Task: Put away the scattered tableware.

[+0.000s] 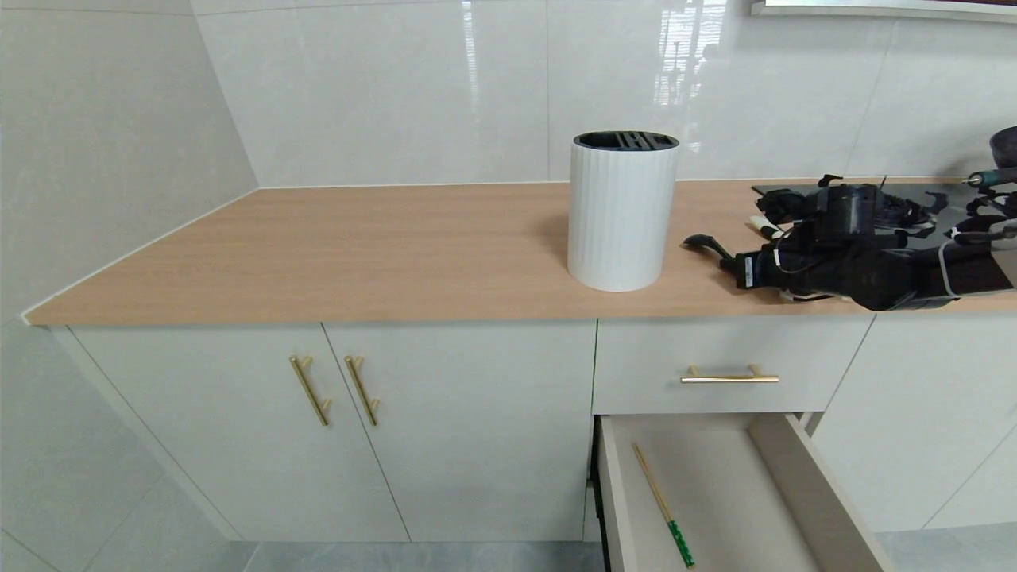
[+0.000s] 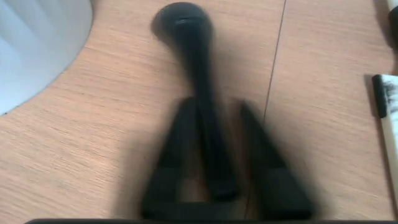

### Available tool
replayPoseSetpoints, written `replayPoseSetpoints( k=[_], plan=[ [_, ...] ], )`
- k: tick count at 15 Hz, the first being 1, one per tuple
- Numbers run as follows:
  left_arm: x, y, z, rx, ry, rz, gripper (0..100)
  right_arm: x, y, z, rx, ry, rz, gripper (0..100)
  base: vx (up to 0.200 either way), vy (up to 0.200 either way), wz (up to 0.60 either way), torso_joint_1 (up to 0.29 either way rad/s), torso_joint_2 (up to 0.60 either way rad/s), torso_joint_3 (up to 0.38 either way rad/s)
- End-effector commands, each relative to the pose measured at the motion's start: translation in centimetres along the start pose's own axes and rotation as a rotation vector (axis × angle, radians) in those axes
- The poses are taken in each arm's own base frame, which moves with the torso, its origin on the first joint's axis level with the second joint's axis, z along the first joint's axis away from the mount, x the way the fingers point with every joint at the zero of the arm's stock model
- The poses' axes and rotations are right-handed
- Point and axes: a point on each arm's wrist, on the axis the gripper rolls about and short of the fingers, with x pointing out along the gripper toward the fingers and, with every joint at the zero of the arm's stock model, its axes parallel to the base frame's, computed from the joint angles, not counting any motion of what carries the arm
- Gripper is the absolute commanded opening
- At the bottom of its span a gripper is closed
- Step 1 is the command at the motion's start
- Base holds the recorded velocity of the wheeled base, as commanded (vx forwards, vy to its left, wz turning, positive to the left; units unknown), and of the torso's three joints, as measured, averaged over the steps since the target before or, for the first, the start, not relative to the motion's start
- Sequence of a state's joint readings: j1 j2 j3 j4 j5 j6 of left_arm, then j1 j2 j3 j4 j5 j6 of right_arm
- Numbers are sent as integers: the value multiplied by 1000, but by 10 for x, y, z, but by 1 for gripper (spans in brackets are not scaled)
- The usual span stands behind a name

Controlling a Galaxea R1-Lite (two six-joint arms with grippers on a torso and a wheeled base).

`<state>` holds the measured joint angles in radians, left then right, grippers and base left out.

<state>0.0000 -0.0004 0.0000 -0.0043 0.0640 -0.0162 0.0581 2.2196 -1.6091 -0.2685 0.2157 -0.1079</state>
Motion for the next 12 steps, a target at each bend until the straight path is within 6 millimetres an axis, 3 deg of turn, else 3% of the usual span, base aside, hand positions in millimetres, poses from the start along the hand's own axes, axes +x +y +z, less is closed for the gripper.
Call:
replayPoseSetpoints(
  k=[1, 6, 8, 11, 12],
  plan=[
    [0, 0, 0, -1, 0, 0, 100, 0, 0, -1, 0, 5, 1, 0, 0, 0, 0, 0, 0, 0],
    [0, 0, 0, -1, 0, 0, 100, -3, 1, 2, -2, -3, 0, 0, 0, 0, 0, 0, 0, 0],
    [0, 0, 0, -1, 0, 0, 100, -13, 1, 12, -2, -26, -5, 0, 0, 0, 0, 0, 0, 0],
    [0, 0, 0, -1, 0, 0, 100, -46, 7, 32, 64, -65, -10, 0, 0, 0, 0, 0, 0, 0],
    [0, 0, 0, -1, 0, 0, 100, -75, 12, 42, 93, -89, -10, 0, 0, 0, 0, 0, 0, 0]
  ],
)
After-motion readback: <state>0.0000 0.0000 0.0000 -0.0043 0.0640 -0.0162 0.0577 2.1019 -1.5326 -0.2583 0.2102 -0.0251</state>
